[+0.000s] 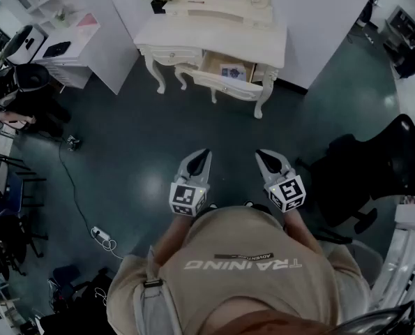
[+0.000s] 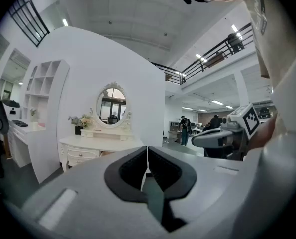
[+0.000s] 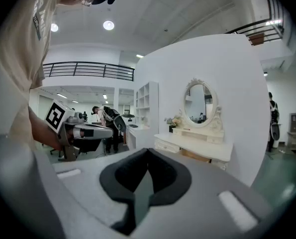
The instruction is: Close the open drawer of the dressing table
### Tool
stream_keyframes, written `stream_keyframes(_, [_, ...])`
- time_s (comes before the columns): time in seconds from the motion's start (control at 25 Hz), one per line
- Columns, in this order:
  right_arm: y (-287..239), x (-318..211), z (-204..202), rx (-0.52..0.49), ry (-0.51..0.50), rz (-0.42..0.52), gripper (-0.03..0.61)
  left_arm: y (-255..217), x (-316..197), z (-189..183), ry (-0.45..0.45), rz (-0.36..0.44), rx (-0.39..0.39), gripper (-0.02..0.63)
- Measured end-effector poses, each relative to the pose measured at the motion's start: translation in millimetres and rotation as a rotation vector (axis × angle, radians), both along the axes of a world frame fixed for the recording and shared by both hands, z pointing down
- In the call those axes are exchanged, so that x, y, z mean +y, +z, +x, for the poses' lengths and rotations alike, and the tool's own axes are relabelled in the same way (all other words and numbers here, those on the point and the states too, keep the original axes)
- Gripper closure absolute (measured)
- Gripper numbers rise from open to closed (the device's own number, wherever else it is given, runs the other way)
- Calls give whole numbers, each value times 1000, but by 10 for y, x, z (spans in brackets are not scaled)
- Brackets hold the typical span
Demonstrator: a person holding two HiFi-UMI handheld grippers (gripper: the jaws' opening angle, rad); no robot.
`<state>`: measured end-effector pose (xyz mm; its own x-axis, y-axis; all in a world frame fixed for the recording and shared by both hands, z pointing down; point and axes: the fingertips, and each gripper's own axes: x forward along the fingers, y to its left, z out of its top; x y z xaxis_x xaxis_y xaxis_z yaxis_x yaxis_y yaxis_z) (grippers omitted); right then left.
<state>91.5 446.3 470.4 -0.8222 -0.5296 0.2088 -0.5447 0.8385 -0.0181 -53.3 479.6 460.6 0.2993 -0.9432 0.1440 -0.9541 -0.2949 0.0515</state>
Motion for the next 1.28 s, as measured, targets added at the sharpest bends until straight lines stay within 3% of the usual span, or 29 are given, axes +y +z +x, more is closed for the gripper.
stream_keyframes(0.52, [211, -108, -381, 24, 79, -12, 574, 345, -116, -381, 77, -56, 23, 600])
stream_keyframes(0.76, [331, -184, -302, 58, 99, -52, 574, 563, -233, -290, 91, -115, 66, 600])
stream_keyframes(1.08, [690, -921, -93, 26, 75, -154, 574, 620, -936, 41, 109, -164, 47, 600])
stream_keyframes(1.28, [611, -1637, -14, -23, 53, -101, 574, 480, -1531, 115, 75, -157, 22, 600])
